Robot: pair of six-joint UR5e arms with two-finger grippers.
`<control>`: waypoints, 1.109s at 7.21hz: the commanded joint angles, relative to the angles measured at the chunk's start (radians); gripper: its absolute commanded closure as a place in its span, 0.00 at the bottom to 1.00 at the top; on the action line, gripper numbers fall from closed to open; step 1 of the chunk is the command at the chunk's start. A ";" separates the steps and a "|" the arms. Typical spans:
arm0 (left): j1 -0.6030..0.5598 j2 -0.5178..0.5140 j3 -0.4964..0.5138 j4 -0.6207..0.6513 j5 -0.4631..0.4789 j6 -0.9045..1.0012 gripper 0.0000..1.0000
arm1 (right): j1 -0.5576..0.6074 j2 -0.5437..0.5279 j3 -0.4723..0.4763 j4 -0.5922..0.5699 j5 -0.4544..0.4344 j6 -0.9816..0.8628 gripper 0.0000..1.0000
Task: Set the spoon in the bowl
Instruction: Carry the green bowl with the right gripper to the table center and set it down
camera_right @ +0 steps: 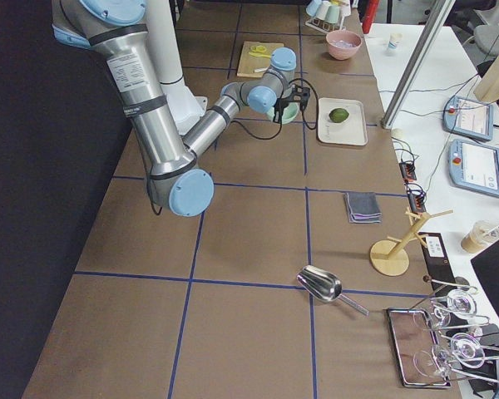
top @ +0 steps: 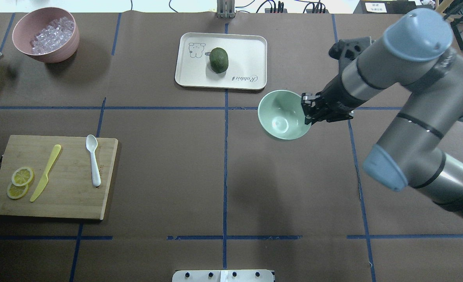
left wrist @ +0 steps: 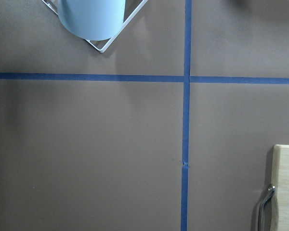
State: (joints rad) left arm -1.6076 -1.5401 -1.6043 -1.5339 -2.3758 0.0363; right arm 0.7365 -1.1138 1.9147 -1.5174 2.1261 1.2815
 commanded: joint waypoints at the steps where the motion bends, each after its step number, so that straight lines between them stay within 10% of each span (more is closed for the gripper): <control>1: 0.000 0.000 0.003 0.000 0.001 0.002 0.00 | -0.178 0.141 -0.075 -0.066 -0.184 0.123 1.00; 8: 0.002 0.002 0.009 0.000 0.001 0.004 0.00 | -0.241 0.209 -0.281 0.049 -0.256 0.174 0.98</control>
State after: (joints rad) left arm -1.6063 -1.5391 -1.5963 -1.5340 -2.3752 0.0398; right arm 0.4984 -0.9079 1.6361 -1.4698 1.8674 1.4535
